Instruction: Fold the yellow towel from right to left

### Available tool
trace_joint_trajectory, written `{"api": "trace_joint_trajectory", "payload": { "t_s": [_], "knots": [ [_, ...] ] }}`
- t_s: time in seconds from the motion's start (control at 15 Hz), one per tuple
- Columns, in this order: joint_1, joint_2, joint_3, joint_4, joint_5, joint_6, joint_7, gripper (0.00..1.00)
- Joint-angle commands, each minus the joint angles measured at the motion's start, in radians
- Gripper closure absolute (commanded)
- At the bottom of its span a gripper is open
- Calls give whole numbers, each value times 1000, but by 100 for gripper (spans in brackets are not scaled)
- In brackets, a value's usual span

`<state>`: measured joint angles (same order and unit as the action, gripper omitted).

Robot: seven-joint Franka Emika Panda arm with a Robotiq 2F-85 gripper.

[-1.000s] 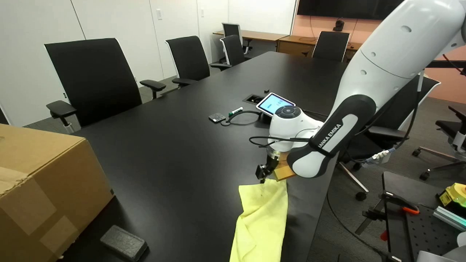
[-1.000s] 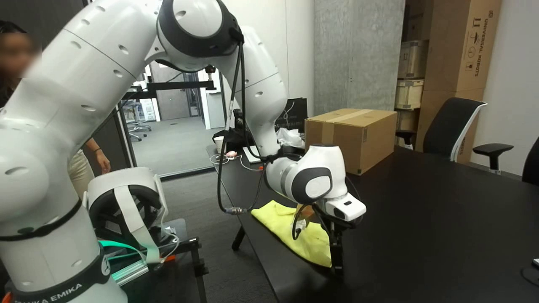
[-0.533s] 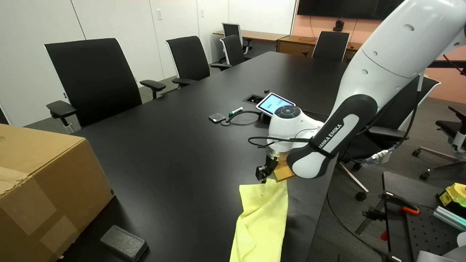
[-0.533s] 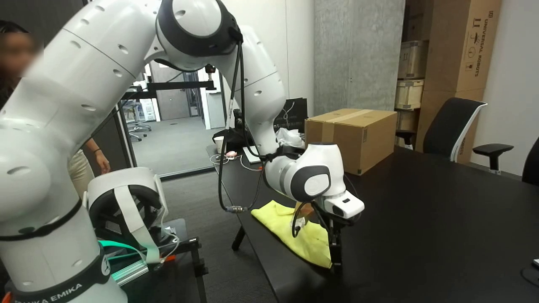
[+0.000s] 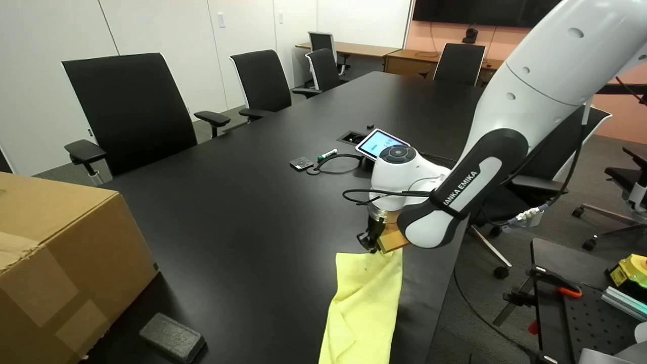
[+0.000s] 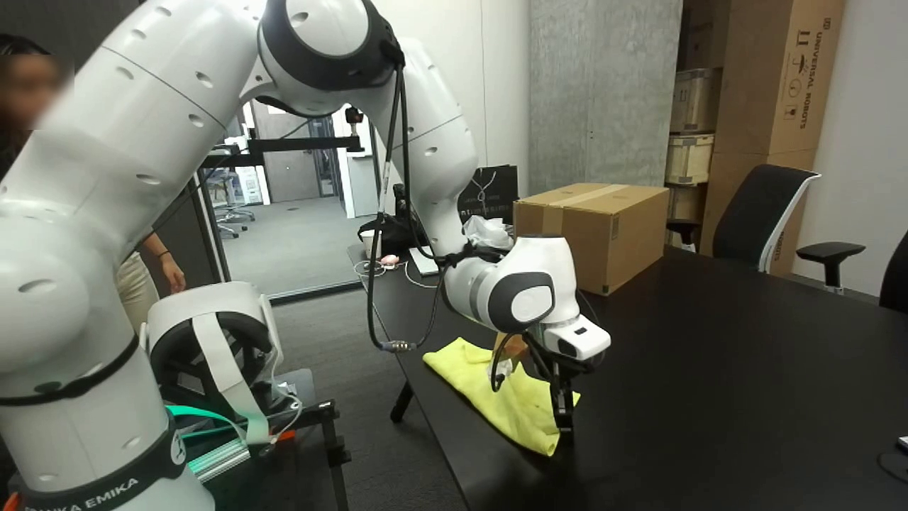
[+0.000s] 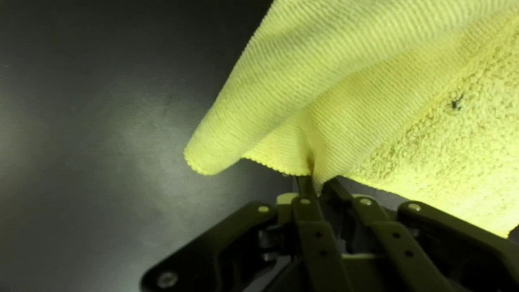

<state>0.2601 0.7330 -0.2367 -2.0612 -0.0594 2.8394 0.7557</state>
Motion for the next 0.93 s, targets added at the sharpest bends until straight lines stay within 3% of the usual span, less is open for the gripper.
{"api": "trace_joint_trajectory", "payload": {
  "t_s": [0.0, 0.27, 0.87],
  "knots": [
    [29, -26, -22, -24, 11, -41, -14, 95],
    [36, -31, -27, -22, 6, -69, -6, 88],
    [132, -70, -111, -17, -54, -106, 41, 90]
  ]
}}
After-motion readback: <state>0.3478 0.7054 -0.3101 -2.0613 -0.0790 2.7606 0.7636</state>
